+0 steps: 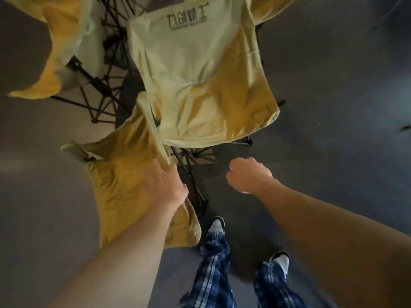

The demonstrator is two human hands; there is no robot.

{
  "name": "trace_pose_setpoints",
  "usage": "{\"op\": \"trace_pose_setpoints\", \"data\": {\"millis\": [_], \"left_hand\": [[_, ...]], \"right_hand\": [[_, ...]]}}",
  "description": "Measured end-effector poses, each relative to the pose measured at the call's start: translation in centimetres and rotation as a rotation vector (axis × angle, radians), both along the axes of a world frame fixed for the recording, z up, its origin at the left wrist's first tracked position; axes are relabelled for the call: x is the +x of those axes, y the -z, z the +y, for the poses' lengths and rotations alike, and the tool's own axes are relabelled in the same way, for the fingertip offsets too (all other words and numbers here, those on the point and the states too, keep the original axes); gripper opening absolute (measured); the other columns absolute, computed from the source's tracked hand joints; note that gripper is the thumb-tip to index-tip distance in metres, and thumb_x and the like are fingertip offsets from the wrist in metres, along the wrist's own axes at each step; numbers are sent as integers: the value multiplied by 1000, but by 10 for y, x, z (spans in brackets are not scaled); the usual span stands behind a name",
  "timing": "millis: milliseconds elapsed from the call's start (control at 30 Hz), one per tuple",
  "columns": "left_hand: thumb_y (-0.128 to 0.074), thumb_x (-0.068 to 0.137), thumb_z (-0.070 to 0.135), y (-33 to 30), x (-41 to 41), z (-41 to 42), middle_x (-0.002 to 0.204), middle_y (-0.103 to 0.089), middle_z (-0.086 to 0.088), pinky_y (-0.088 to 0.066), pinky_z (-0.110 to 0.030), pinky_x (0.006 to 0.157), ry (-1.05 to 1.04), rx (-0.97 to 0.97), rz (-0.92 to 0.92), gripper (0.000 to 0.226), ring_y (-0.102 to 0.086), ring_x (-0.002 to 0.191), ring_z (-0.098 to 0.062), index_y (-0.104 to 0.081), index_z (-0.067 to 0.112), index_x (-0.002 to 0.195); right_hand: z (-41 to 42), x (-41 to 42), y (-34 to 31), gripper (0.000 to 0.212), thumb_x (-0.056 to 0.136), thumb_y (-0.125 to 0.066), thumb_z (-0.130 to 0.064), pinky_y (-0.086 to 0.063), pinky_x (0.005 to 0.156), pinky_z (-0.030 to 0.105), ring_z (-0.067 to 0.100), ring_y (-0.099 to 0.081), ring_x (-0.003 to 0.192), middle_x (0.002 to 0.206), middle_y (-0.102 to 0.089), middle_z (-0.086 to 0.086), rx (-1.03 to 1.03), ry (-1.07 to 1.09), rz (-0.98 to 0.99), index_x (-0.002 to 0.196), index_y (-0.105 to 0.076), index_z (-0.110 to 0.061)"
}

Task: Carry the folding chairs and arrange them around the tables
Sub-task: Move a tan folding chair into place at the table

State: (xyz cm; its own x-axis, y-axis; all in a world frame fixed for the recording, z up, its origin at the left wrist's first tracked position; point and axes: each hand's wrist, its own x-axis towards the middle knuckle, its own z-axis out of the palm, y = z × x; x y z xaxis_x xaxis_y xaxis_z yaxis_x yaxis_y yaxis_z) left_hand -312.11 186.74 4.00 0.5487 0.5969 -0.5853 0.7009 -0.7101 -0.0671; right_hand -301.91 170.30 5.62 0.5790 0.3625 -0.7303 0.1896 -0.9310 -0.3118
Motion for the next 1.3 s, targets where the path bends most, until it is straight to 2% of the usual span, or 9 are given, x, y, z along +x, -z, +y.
{"op": "trace_pose_setpoints", "data": {"millis": [67, 200, 333, 500, 767, 933, 1033, 1133, 1300], "left_hand": [[-68, 89, 31, 9, -9, 14, 149, -30, -16, -34, -47, 109, -283, -163, -18, 81, -31, 137, -37, -17, 18, 151], [-50, 96, 11, 30, -19, 17, 79, -44, -5, -54, -36, 82, -446, -452, 90, 10, -52, 81, -23, -47, 9, 87], [-41, 96, 3, 35, -24, 8, 87, -56, -18, -42, -27, 55, -299, -434, 99, 17, -61, 82, -23, -54, 6, 86], [-41, 100, 6, 35, -54, 1, 121, -57, -17, -50, -35, 82, -358, -349, 112, 24, -60, 106, -29, -52, 0, 120], [-44, 97, 6, 26, -156, -45, 92, -63, -12, -39, -30, 67, -359, -418, 362, 18, -63, 87, -23, -60, 3, 91], [-47, 97, 15, 34, -210, -73, 70, -47, -4, -43, -30, 67, -482, -497, 480, 28, -47, 60, -17, -46, 9, 70], [-45, 98, 24, 44, -224, -92, 82, -55, -6, -44, -32, 68, -569, -451, 303, 22, -53, 74, -22, -55, 10, 85], [-44, 97, 14, 45, -248, -101, 94, -61, -9, -45, -31, 70, -628, -359, 236, 16, -61, 90, -25, -59, 9, 97], [-47, 96, 6, 38, -321, -94, 76, -52, -3, -45, -29, 70, -609, -347, 402, 14, -57, 84, -22, -60, 8, 100]], "right_hand": [[32, -8, 6, 28, 97, -43, -31, -42, 75, 36, 30, -48, 86, 113, -56, 11, 21, -39, 30, 118, -56, -16], [80, -19, 19, 35, 98, -42, -31, -40, 77, 37, 34, -53, 99, 123, -54, 12, 54, -121, 60, 129, -51, -17], [92, -20, 34, 36, 99, -41, -31, -39, 77, 38, 34, -52, 100, 125, -52, 14, 39, -176, 46, 131, -45, -15], [96, -30, 42, 48, 96, -47, -21, -42, 75, 42, 38, -53, 105, 126, -51, 15, 112, -246, -28, 141, -31, -21], [82, -60, 49, 88, 89, -54, -4, -44, 99, 49, 40, -20, 140, 161, 12, 14, 159, -714, -342, 153, -5, -39], [70, -102, 60, 56, 91, -53, -2, -46, 85, 45, 38, -41, 122, 159, 17, 15, 94, -780, -264, 137, -34, -26], [73, -125, 70, 39, 94, -48, -11, -37, 71, 39, 36, -53, 107, 152, -18, 20, 137, -617, -289, 133, -42, -10], [80, -154, 63, 50, 93, -45, -9, -43, 79, 46, 36, -53, 102, 140, -41, 17, 129, -538, -291, 141, -33, -5], [78, -219, 47, 30, 91, -58, -19, -31, 103, 47, 39, -33, 126, 143, -28, 19, 144, -969, -509, 120, -66, -21]]}}
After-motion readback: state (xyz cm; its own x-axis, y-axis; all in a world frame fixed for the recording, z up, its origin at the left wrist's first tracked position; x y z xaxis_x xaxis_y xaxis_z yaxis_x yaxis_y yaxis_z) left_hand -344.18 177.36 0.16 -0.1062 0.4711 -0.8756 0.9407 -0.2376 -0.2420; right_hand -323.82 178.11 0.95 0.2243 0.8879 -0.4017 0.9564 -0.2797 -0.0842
